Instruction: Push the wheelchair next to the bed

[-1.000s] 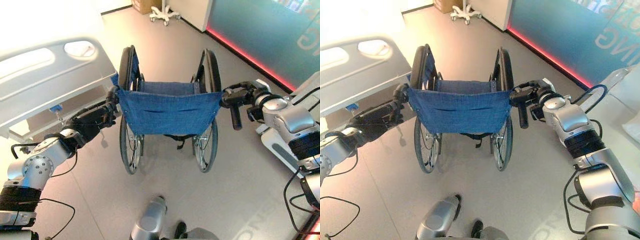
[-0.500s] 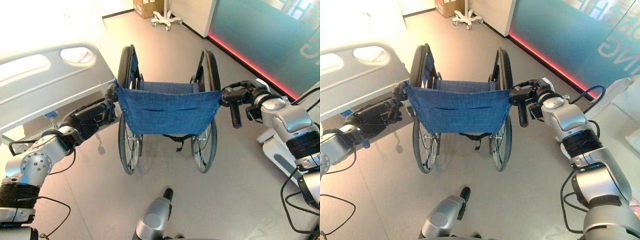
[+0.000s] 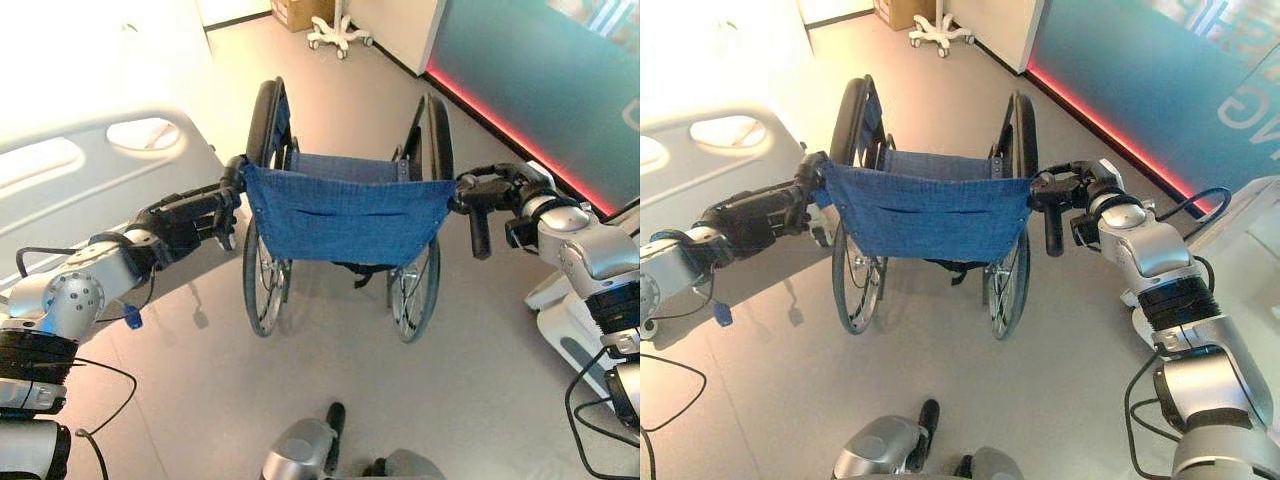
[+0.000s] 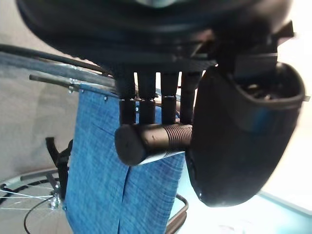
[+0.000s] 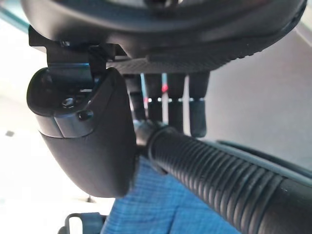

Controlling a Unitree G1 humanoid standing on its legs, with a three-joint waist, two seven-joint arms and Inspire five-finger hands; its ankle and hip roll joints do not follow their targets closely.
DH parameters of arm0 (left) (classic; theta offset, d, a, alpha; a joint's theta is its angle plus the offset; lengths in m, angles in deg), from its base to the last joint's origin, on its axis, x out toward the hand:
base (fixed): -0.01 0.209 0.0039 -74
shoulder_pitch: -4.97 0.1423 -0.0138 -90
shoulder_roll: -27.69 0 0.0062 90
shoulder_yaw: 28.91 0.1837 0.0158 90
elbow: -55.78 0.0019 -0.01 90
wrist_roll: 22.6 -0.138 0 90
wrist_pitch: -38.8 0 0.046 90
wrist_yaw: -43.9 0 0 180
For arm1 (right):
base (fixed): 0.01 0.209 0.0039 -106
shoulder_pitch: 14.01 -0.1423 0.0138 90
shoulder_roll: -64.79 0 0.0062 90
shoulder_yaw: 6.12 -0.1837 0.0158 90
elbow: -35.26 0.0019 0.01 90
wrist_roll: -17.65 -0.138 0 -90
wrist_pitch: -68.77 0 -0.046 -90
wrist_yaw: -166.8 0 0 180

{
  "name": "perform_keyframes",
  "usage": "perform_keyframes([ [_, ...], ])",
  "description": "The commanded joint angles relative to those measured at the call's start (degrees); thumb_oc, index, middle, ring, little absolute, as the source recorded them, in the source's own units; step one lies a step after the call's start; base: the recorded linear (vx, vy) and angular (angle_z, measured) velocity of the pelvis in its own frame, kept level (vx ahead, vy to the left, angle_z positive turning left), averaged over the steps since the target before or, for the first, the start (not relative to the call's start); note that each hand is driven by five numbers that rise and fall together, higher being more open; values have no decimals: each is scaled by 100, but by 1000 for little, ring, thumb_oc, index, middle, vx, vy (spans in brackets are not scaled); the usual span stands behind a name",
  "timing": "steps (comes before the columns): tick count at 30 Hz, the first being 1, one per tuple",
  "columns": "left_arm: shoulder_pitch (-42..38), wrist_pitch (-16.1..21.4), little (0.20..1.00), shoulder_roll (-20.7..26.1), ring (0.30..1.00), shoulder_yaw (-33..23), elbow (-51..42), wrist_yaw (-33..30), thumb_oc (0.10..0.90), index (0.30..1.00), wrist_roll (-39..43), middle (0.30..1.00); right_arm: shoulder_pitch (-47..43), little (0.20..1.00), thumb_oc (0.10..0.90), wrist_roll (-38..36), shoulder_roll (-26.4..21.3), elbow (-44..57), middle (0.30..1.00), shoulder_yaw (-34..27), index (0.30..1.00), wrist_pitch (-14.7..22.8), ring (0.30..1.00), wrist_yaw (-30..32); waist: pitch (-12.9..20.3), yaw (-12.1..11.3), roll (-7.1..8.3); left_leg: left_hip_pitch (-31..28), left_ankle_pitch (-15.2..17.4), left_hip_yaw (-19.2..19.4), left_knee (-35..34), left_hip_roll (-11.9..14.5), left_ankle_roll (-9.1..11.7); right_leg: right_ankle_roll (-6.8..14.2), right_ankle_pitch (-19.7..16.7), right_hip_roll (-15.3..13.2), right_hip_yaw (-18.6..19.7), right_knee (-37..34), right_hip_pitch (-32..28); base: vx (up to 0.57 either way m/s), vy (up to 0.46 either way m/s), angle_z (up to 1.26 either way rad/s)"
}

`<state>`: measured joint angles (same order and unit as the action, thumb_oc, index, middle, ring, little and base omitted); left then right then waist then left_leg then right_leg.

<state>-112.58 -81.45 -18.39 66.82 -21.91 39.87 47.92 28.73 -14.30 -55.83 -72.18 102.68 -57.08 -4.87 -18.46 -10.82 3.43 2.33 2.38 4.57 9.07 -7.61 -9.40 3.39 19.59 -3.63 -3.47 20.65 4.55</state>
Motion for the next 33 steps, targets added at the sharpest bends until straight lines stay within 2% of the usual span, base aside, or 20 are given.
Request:
perform_keyframes([
  [1, -1016, 918, 300, -400, 300, -112, -616, 375, 400, 300, 709, 300, -512, 300, 400, -369, -180, 1035, 300, 470, 300, 839, 300, -638, 1054, 474, -342, 768, -59, -621, 1012, -235, 958, 90, -1902, 37, 79, -1816, -723, 143, -57, 65],
  [3, -1102, 968, 300, -500, 300, -97, -612, 344, 400, 300, 615, 300, -689, 300, 400, -367, -139, 1077, 300, 459, 300, 720, 300, -606, 969, 592, -354, 451, 235, -627, 877, -209, 945, 248, -2297, -123, 42, -2017, -408, 152, -82, 55],
  [4, -1114, 975, 300, -512, 300, -96, -612, 335, 400, 300, 601, 300, -714, 300, 400, -363, -125, 1093, 300, 454, 300, 693, 300, -601, 949, 617, -354, 378, 306, -623, 850, -202, 940, 280, -2375, -150, 25, -2058, -350, 272, -141, 14],
  [5, -1158, 939, 300, -552, 300, -112, -624, 291, 400, 300, 525, 300, -741, 300, 400, -350, -68, 1176, 300, 411, 300, 594, 300, -592, 902, 722, -326, 45, 556, -570, 708, -168, 913, 405, -2673, -234, -89, -2145, -14, 303, -145, -8],
  [8, -1171, 883, 300, -567, 300, -99, -613, 285, 400, 300, 455, 300, -660, 300, 400, -334, 11, 1277, 300, 348, 300, 510, 300, -527, 884, 875, -292, -400, 868, -574, 667, -85, 845, 496, -2892, -228, -198, -2124, 346, 415, -163, -8],
  [11, -1129, 884, 300, -595, 300, -114, -613, 364, 400, 300, 410, 300, -557, 300, 400, -324, -36, 1255, 300, 260, 300, 574, 300, -606, 959, 957, -289, -504, 847, -685, 846, -20, 832, 382, -2782, -104, -131, -2012, 363, 373, -131, 30],
  [12, -1043, 897, 300, -643, 300, -138, -673, 384, 400, 300, 384, 300, -459, 300, 400, -293, -38, 1274, 300, 220, 300, 594, 300, -620, 1012, 1003, -298, -530, 752, -748, 1032, 50, 889, 297, -2701, -20, -120, -1919, 361, 444, -158, 70],
  [14, -887, 890, 300, -691, 300, -211, -751, 380, 400, 300, 367, 300, -360, 300, 400, -280, -71, 1295, 300, 185, 300, 572, 300, -675, 1112, 1057, -322, -655, 347, -792, 1410, 227, 1089, 123, -2543, 101, -201, -1766, 332, 403, -143, 71],
  [15, -788, 891, 300, -729, 300, -246, -802, 310, 400, 300, 383, 300, -306, 300, 400, -262, -97, 1313, 300, 196, 300, 550, 300, -723, 1181, 1095, -339, -660, -75, -787, 1837, 335, 1265, -16, -2438, 164, -313, -1729, 246, 280, -116, 47],
  [16, -751, 888, 300, -748, 300, -256, -821, 282, 400, 300, 404, 300, -286, 300, 400, -271, -114, 1338, 300, 210, 300, 531, 300, -716, 1202, 1101, -331, -612, -293, -764, 2111, 368, 1337, -75, -2399, 174, -358, -1731, 183, 333, -183, 45],
  [17, -689, 874, 300, -773, 300, -278, -856, 272, 400, 300, 434, 300, -273, 300, 400, -313, -144, 1382, 300, 250, 300, 496, 300, -650, 1228, 1116, -292, -445, -593, -693, 2796, 413, 1445, -199, -2317, 168, -474, -1719, 72, 226, -148, 34],
  [20, -584, 855, 300, -760, 300, -348, -900, 403, 400, 300, 452, 300, -289, 300, 400, -390, -206, 1337, 300, 343, 300, 579, 300, -602, 1198, 1047, -202, 93, -870, -665, 3991, 312, 1547, -357, -2162, 139, -588, -1619, -160, 255, -139, 24],
  [24, -474, 798, 300, -760, 300, -452, -842, 476, 400, 300, 403, 300, -346, 300, 400, -461, -215, 1318, 300, 495, 300, 573, 300, -616, 1158, 917, -135, 612, -903, -699, 4767, 57, 1499, -428, -2029, 163, -564, -1516, -403, 249, -72, -38],
  [25, -472, 784, 300, -746, 300, -463, -816, 505, 400, 300, 383, 300, -372, 300, 400, -520, -218, 1340, 300, 549, 300, 555, 300, -552, 1138, 880, -123, 754, -842, -697, 4751, 40, 1453, -420, -2019, 184, -529, -1530, -476, 245, -46, -16],
  [28, -469, 741, 300, -578, 300, -489, -891, 500, 400, 300, 527, 300, -439, 300, 400, -664, -241, 1396, 300, 589, 300, 489, 300, -405, 1067, 741, -101, 1024, -732, -695, 4054, 121, 1310, -378, -1981, 278, -384, -1576, -684, 266, -17, 31],
  [29, -426, 743, 300, -503, 300, -533, -937, 529, 400, 300, 588, 300, -476, 300, 400, -635, -173, 1393, 300, 586, 300, 443, 300, -360, 1035, 663, -132, 1031, -737, -648, 3203, 259, 1263, -368, -1889, 370, -302, -1595, -798, 246, 33, 36],
  [30, -403, 743, 300, -483, 300, -550, -958, 541, 400, 300, 601, 300, -478, 300, 400, -592, -133, 1373, 300, 580, 300, 440, 300, -359, 1031, 637, -167, 1042, -789, -613, 2756, 339, 1263, -370, -1830, 430, -277, -1604, -853, 403, 91, 30],
  [31, -281, 753, 300, -508, 300, -613, -1060, 551, 400, 300, 571, 300, -467, 300, 400, -487, -46, 1328, 300, 571, 300, 441, 300, -378, 1002, 539, -232, 1027, -951, -467, 1705, 503, 1288, -367, -1669, 539, -185, -1675, -1081, 382, 118, 7],
  [32, -193, 763, 300, -531, 300, -648, -1123, 566, 400, 300, 546, 300, -436, 300, 400, -448, -11, 1331, 300, 573, 300, 452, 300, -367, 991, 477, -301, 1073, -1153, -406, 1043, 601, 1347, -370, -1586, 624, -150, -1712, -1222, 396, 131, -7],
  [33, -129, 779, 300, -552, 300, -664, -1161, 579, 400, 300, 519, 300, -403, 300, 400, -428, 2, 1340, 300, 571, 300, 466, 300, -364, 989, 447, -332, 1119, -1280, -383, 731, 653, 1382, -371, -1548, 660, -119, -1738, -1303, 425, 143, -19],
])
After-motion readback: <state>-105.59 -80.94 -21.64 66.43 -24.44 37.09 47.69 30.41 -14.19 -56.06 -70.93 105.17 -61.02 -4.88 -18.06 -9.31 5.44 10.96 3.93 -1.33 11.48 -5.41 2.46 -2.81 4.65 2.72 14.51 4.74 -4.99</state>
